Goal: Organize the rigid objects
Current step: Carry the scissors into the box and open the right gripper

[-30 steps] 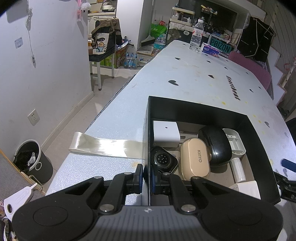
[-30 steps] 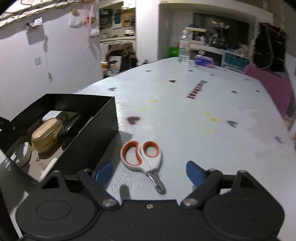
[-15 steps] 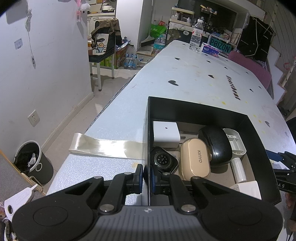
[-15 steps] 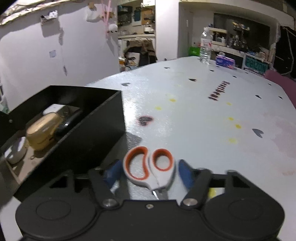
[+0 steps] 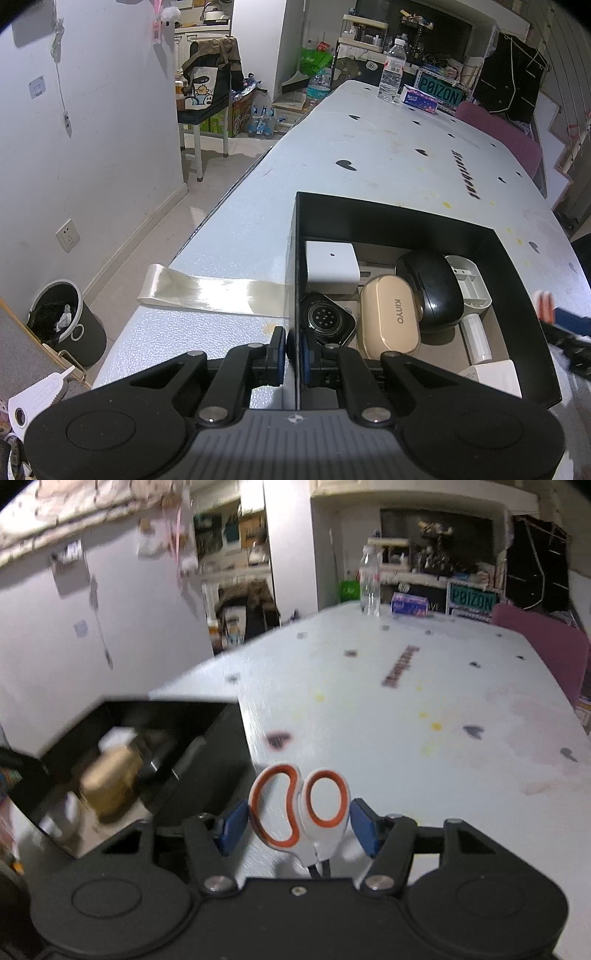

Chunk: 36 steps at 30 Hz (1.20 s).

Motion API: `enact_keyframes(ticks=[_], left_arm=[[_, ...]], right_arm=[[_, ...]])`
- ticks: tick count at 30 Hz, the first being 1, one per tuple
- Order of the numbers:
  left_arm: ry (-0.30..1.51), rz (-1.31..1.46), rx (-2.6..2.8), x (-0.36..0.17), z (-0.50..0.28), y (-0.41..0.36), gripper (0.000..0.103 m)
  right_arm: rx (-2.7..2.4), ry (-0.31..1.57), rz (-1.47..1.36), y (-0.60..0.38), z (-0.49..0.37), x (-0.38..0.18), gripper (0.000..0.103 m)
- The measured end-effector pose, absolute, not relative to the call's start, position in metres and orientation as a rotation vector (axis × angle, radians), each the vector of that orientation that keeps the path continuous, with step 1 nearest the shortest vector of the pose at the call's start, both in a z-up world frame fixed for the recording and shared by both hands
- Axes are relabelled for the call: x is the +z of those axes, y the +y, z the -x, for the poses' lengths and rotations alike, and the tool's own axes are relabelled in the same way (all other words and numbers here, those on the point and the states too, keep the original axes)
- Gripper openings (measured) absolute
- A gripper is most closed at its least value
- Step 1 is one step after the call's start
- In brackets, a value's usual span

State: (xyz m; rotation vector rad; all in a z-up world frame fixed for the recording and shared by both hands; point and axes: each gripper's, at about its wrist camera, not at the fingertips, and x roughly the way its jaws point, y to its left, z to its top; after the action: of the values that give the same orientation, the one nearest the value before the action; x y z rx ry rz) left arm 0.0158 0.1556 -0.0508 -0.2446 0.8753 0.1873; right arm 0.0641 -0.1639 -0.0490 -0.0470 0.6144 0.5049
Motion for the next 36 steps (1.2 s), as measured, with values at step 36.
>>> enact_keyframes(ticks=[36], left_arm=[[0.874, 0.250, 0.185, -0.049, -0.017, 0.155, 0.009]], right_arm=[[1.087, 0.704, 0.206, -0.058, -0.046, -0.018, 0.061]])
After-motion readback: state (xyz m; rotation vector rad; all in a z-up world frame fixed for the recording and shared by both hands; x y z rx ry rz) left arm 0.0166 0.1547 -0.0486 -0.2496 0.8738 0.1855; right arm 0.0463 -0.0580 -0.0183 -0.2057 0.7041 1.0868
